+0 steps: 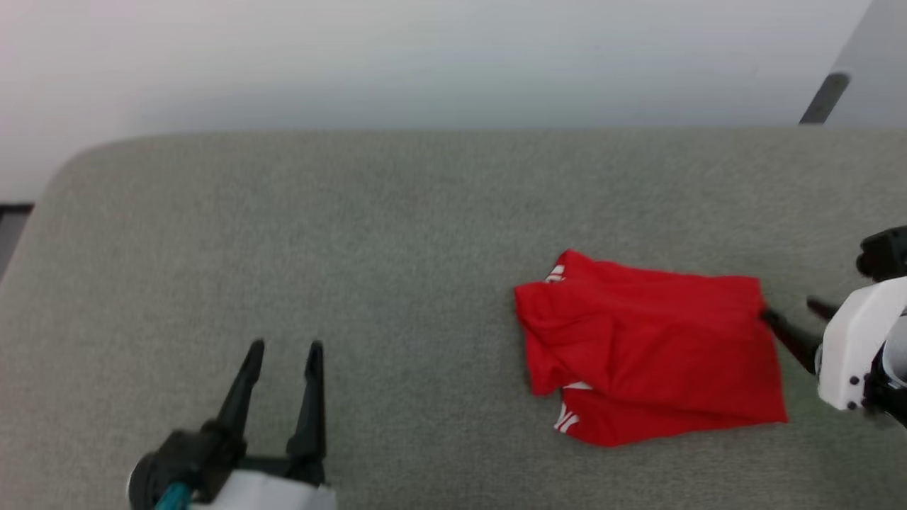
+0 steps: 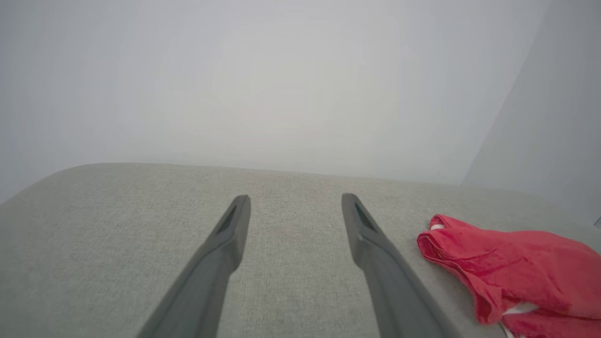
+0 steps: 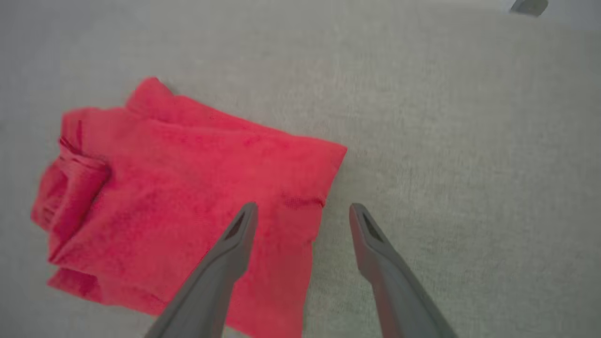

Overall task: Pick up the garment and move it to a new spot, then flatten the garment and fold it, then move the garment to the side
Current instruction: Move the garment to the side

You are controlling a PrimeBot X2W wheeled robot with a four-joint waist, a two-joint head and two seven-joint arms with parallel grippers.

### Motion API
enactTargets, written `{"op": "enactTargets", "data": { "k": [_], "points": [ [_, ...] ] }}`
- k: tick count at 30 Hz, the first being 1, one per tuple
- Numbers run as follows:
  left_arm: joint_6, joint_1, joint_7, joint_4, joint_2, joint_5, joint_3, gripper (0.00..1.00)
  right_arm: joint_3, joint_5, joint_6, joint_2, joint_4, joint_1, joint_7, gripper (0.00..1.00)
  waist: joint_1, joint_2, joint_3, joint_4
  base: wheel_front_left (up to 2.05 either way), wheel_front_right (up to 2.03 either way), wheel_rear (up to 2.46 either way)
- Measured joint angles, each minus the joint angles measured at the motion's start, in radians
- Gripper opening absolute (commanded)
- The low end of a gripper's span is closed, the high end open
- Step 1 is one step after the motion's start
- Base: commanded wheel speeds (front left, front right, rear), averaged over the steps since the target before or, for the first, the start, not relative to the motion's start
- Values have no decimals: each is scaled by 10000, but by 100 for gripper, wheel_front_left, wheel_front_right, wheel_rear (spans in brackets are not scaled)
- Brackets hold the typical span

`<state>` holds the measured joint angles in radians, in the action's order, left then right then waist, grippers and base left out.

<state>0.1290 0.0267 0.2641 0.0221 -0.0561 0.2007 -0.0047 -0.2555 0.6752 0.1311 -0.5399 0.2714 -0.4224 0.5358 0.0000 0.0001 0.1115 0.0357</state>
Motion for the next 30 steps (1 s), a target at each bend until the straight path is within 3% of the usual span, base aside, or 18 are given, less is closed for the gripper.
{"op": "enactTargets", "data": {
  "k": [3,6,13,14,15,16,24,30],
  "points": [
    [0,-486,0,146,0,25,-244,100,-407,732,0,-428,219,-204,1848,100,0,0,396,138,0,0,0],
    [0,-857,0,257,2,82,-464,100,-491,1338,0,-683,247,-221,2936,100,0,0,772,302,0,0,0],
    [0,-1623,0,305,4,336,-859,100,-387,1400,-2,-550,339,-227,2972,100,0,0,1527,667,0,0,0],
    [0,-1704,0,322,0,364,-905,100,-357,1419,-4,-512,336,-244,2824,48,0,0,1620,700,0,0,0],
    [0,-1764,0,374,-19,376,-951,100,-362,1421,-8,-487,311,-289,2690,19,0,0,1706,721,0,0,0],
    [0,-1822,0,431,-54,380,-968,100,-362,1425,-8,-456,307,-340,2523,0,0,0,1782,731,0,0,0],
    [0,-2003,0,729,-414,575,-924,100,-347,1421,8,92,545,-666,669,0,0,0,2029,150,0,0,0],
    [0,-2669,0,468,-731,727,-1279,100,230,1634,2,-224,1055,-788,-370,0,0,0,2117,-750,0,0,0]
  ]
}}
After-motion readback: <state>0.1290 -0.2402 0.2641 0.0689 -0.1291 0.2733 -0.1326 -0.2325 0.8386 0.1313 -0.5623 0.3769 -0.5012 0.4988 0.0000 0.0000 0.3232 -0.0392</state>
